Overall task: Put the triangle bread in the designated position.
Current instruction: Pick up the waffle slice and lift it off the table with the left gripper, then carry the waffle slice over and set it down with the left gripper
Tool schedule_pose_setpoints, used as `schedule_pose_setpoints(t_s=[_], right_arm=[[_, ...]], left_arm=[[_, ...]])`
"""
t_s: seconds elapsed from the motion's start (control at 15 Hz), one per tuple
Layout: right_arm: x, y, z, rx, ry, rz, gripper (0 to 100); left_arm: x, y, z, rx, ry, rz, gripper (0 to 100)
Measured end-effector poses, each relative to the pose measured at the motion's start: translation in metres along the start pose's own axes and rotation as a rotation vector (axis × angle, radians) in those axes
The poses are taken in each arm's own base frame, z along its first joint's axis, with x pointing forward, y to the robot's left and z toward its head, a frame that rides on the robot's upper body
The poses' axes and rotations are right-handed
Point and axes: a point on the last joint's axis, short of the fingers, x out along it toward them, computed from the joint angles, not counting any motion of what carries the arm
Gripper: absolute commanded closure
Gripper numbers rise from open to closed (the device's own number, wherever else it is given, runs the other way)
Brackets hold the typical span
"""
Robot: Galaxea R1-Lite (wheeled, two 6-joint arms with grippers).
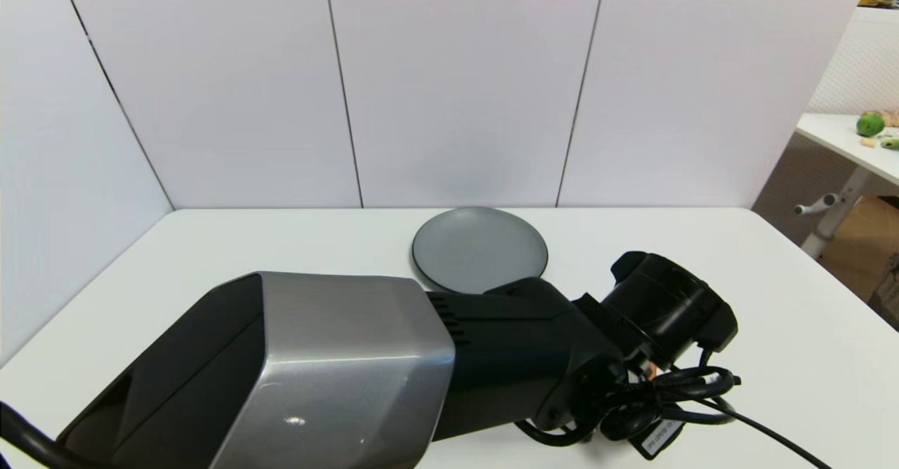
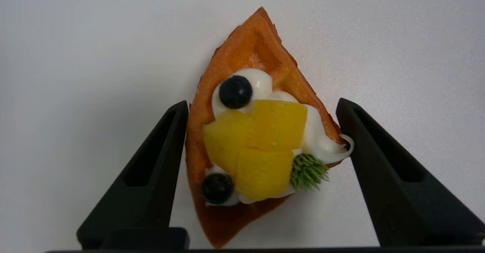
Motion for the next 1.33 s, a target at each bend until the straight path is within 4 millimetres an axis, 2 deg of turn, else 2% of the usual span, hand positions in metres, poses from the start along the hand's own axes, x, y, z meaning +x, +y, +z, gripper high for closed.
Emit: schedule_pose_setpoints(t_s=[0.4, 0.8, 1.0, 1.13, 1.33], right_arm=[[0.000, 0.000, 0.000, 0.000, -0.001, 0.000, 0], [0.000, 0.000, 0.000, 0.000, 0.000, 0.000, 0], [0.000, 0.000, 0.000, 0.000, 0.000, 0.000, 0], [0.000, 0.000, 0.000, 0.000, -0.001, 0.000, 0], [0.000, 0.000, 0.000, 0.000, -0.001, 0.000, 0]], left_arm=[[-0.002, 0.000, -0.001, -0.010, 0.022, -0.001, 100], [-0.030, 0.008, 0.028, -0.032, -0.126, 0.012, 100], [-0.051, 0.028, 0.041, -0.058, -0.213, 0.044, 100], [-0.068, 0.050, 0.048, -0.077, -0.266, 0.083, 100], [-0.096, 0.096, 0.051, -0.085, -0.314, 0.192, 100]])
